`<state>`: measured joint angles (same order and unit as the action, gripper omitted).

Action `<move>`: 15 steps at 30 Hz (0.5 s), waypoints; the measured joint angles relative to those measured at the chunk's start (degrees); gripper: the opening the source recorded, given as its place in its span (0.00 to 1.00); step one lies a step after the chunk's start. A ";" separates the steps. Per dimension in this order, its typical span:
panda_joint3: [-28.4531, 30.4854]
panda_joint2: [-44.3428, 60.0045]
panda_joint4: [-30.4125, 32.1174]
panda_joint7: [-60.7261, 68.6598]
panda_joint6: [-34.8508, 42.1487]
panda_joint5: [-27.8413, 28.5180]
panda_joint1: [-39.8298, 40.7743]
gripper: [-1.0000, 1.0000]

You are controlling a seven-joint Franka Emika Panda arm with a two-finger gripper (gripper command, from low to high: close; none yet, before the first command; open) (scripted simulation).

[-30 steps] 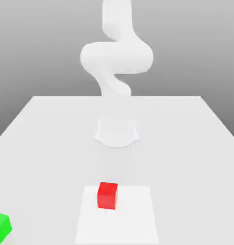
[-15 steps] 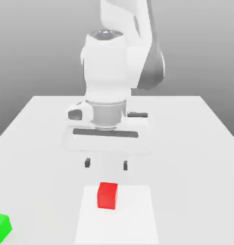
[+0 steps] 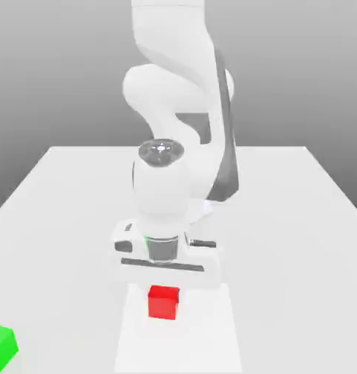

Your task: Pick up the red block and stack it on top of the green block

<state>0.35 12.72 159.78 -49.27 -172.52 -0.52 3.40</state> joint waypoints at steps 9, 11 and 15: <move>1.11 -11.90 -1.59 -0.57 13.58 -0.28 0.20 0.00; 3.26 -10.12 -5.42 -0.74 15.73 -1.22 3.63 0.00; 5.55 -5.86 -13.62 -1.45 19.86 -2.72 7.92 0.00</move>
<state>5.90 6.86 146.16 -50.72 -152.66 -3.24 11.33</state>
